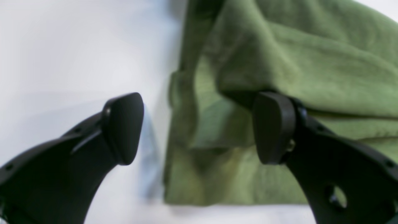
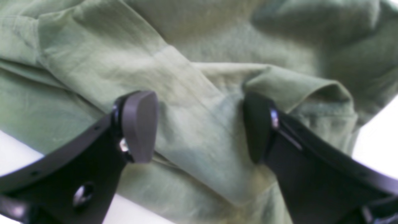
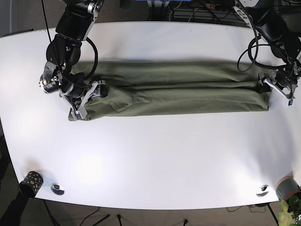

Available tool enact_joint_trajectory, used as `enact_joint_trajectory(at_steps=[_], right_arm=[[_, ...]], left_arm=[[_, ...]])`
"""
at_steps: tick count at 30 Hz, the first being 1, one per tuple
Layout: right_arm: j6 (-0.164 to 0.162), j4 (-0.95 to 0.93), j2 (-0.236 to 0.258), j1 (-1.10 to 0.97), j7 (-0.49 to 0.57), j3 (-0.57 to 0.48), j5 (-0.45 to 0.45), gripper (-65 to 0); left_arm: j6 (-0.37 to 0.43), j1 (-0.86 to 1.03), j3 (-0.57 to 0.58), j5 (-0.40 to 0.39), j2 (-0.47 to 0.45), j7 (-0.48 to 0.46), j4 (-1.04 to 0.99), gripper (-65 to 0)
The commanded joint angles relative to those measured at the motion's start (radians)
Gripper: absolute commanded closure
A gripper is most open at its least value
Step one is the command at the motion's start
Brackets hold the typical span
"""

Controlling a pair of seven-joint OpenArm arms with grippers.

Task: Fold the T-shirt properly
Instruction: 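Hold the long folded strip ends with both grippers and smooth it, then move the left gripper to the strip's middle and grasp it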

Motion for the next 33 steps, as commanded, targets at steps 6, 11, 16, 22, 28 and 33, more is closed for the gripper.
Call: enact_joint_trajectory(at_steps=[6, 11, 16, 22, 28, 33], right_arm=[[0.002, 0.015, 0.010, 0.019, 0.014, 0.002, 0.011, -40.9], [0.002, 0.015, 0.007, 0.019, 0.014, 0.004, 0.013, -40.9], [0.002, 0.015, -0.002, 0.018, 0.015, 0.005, 0.019, -40.9], [0.002, 0.015, -0.005, 0.016, 0.015, 0.007, 0.022, -40.9], [0.002, 0.015, -0.005, 0.015, 0.015, 0.007, 0.022, -40.9], [0.002, 0.015, -0.005, 0.015, 0.015, 0.007, 0.022, -40.9]], left_arm=[[-0.001, -0.009, 0.027, -0.002, 0.007, 0.078, 0.007, -2.2], [-0.001, 0.000, 0.033, 0.006, 0.037, 0.078, 0.104, -0.6], [-0.001, 0.083, 0.114, 0.001, 0.083, 0.078, 0.405, -0.4], [-0.001, 0.171, 0.353, 0.006, 0.142, 0.080, 0.630, -0.4], [-0.001, 0.169, 0.510, 0.009, 0.249, 0.076, 0.630, -0.4], [-0.001, 0.160, 0.625, 0.007, 0.287, 0.070, 0.566, -0.4]])
